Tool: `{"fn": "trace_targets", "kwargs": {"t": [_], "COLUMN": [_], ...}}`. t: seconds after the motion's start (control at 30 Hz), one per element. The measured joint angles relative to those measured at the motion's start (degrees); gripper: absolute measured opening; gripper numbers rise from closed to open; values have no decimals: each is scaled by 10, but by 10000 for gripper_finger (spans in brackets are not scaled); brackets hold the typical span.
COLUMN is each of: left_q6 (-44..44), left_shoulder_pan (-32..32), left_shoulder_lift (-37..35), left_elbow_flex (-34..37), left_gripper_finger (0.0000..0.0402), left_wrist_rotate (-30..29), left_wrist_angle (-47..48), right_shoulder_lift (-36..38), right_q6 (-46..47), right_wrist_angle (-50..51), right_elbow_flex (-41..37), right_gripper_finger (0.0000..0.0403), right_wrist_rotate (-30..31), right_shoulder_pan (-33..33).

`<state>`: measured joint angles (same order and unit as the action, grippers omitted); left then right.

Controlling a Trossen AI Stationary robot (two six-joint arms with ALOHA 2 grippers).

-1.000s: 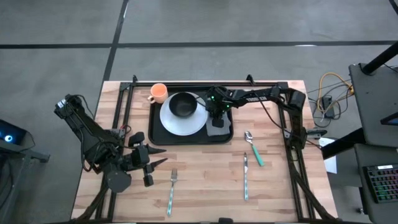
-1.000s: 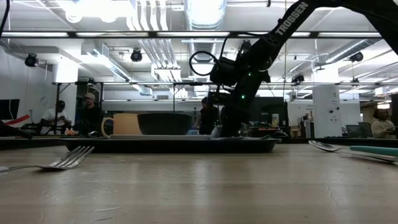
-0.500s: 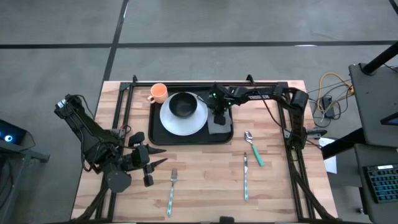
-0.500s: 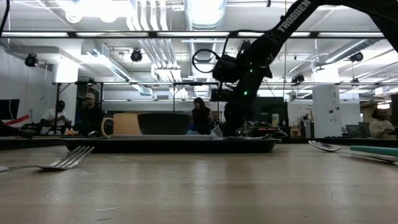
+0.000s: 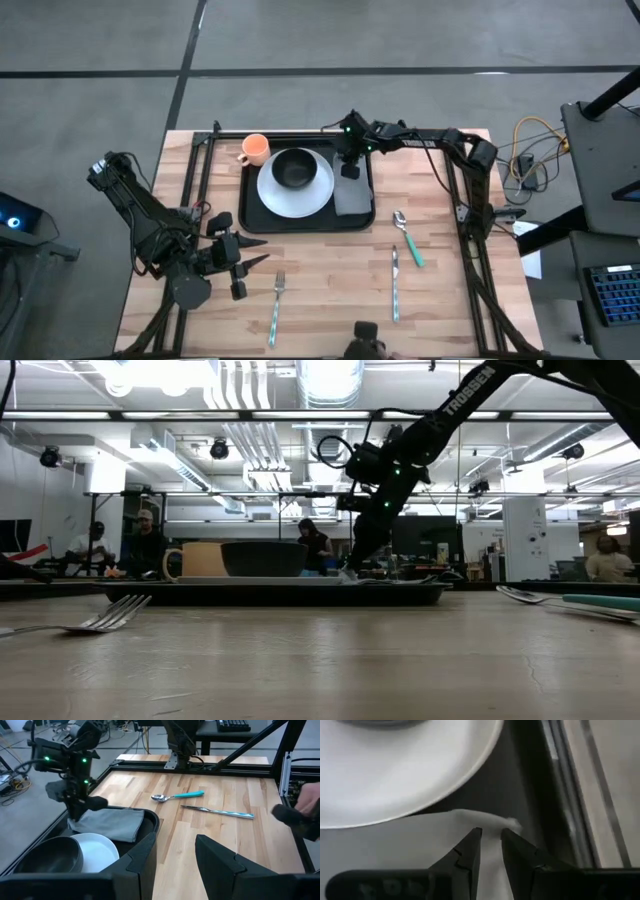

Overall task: Set up tray
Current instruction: Put the napkin to the right of the plate on the serving tray, then put the fork on top of the napkin on the serving tray

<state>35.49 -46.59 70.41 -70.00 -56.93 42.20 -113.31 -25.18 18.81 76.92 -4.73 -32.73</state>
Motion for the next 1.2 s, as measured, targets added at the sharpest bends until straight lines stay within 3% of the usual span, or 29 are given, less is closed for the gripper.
{"fn": "trace_targets", "kwargs": {"t": [0.37,0.8,1.07,1.2], "left_q6": [4,4,21,28], "left_shoulder_pan": [0,0,0,0], "left_shoulder_lift": [0,0,1,1], "left_elbow_flex": [0,0,17,26], "left_gripper_finger": [117,117,117,117], "left_wrist_rotate": [0,0,0,0], "left_wrist_angle": [0,0,0,0], "right_shoulder_lift": [-38,-56,-37,-36], "right_q6": [9,7,15,80], "right_wrist_angle": [7,26,168,253], "right_elbow_flex": [0,35,100,108], "right_gripper_finger": [68,68,68,68], "right_wrist_rotate": [-28,-11,-10,-54], "right_shoulder_pan": [-8,-5,-5,10]}}
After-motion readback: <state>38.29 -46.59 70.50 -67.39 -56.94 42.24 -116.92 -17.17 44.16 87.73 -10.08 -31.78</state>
